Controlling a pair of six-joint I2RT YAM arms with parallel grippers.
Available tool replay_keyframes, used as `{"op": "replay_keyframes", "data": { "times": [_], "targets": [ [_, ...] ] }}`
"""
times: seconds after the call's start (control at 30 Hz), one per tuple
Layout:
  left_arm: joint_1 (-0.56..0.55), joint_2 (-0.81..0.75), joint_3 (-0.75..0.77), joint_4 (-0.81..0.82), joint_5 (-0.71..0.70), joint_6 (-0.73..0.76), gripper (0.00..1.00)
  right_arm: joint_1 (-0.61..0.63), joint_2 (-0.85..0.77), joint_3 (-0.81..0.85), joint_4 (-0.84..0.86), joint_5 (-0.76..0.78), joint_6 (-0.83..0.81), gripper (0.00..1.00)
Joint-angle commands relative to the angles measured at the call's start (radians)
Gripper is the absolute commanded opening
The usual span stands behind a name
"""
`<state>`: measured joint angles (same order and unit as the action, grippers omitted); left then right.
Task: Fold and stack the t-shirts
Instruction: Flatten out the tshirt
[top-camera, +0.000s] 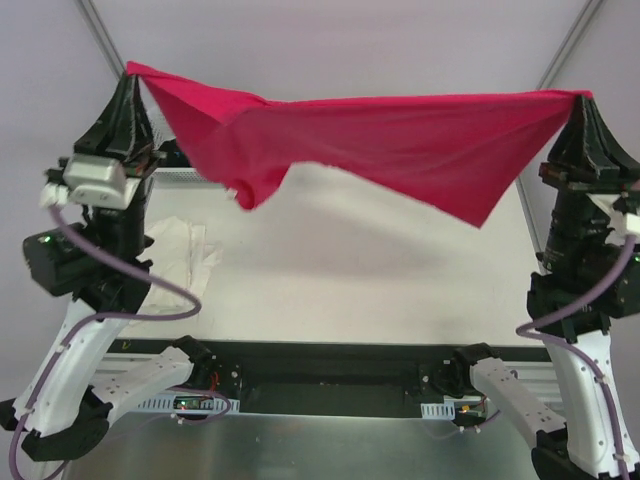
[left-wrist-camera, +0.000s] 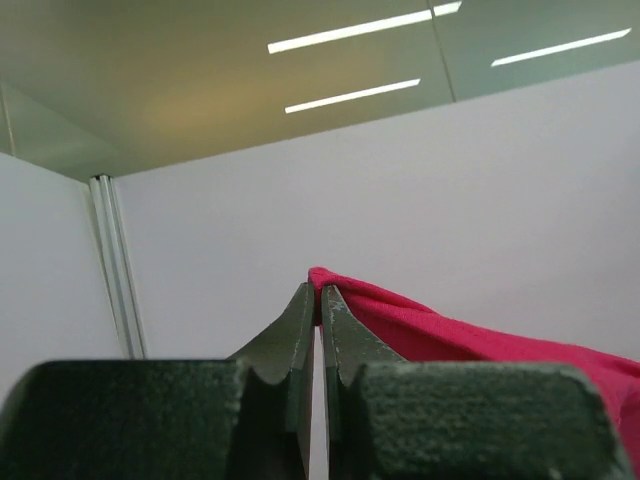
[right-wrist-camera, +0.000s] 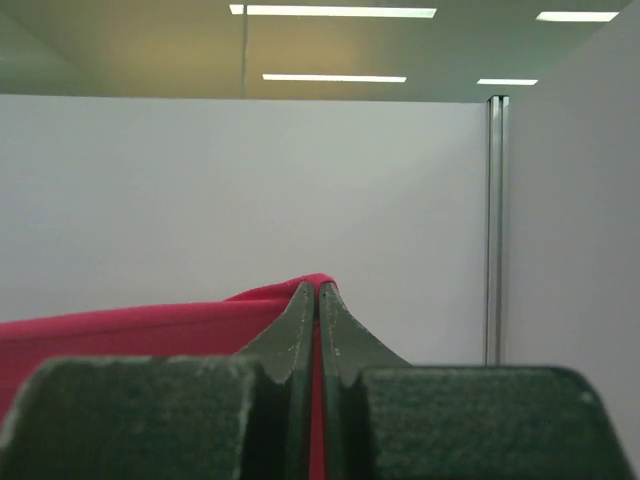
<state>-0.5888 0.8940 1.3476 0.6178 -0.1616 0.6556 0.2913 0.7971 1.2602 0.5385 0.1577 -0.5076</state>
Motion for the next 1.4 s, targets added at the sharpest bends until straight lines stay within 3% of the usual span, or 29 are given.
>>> {"op": "replay_keyframes", "data": {
  "times": [0.0,0.33,0.53,0.57,0.6,0.63,0.7,0.73,0.77,0.83,1.13,1.37],
  "targets": [
    [-0.005,-0.082,-0.016,-0.013,0.059,-0.072,0.00,0.006,-0.070,-0.030,-0.031,-0.024,-0.009,0.01],
    [-0.005,-0.001,0.024,0.002,0.054,-0.106,0.00,0.006,-0.032,-0.007,-0.025,0.006,-0.043,0.01],
    [0.021,0.262,0.105,0.122,-0.046,0.004,0.00,0.002,0.146,0.022,0.012,0.083,-0.124,0.01],
    [0.055,0.349,0.143,0.122,-0.053,0.001,0.00,-0.003,0.178,0.033,0.015,0.118,-0.134,0.06],
    [0.072,0.397,0.166,0.114,-0.058,-0.007,0.21,-0.004,0.256,0.048,0.009,0.138,-0.146,0.44],
    [0.092,0.446,0.189,0.111,-0.067,-0.016,0.41,-0.020,0.296,0.060,0.005,0.152,-0.152,0.51],
    [0.153,0.607,0.274,0.092,-0.087,-0.031,0.45,-0.047,0.414,0.106,-0.020,0.164,-0.131,0.55],
    [0.168,0.672,0.324,0.048,-0.119,-0.040,0.61,-0.079,0.447,0.120,-0.025,0.166,-0.112,0.57],
    [0.179,0.794,0.440,0.012,-0.136,-0.045,0.70,-0.096,0.477,0.129,-0.023,0.139,-0.091,0.59],
    [0.202,0.859,0.473,0.017,-0.139,-0.054,0.93,-0.127,0.548,0.140,-0.018,0.137,-0.045,0.60],
    [0.208,0.866,0.334,0.048,-0.152,-0.115,0.85,-0.167,0.550,0.088,-0.034,0.105,0.021,0.59],
    [0.095,0.686,0.133,-0.064,-0.251,-0.137,0.81,-0.159,0.444,-0.001,-0.251,-0.010,0.263,0.59]
  ]
}}
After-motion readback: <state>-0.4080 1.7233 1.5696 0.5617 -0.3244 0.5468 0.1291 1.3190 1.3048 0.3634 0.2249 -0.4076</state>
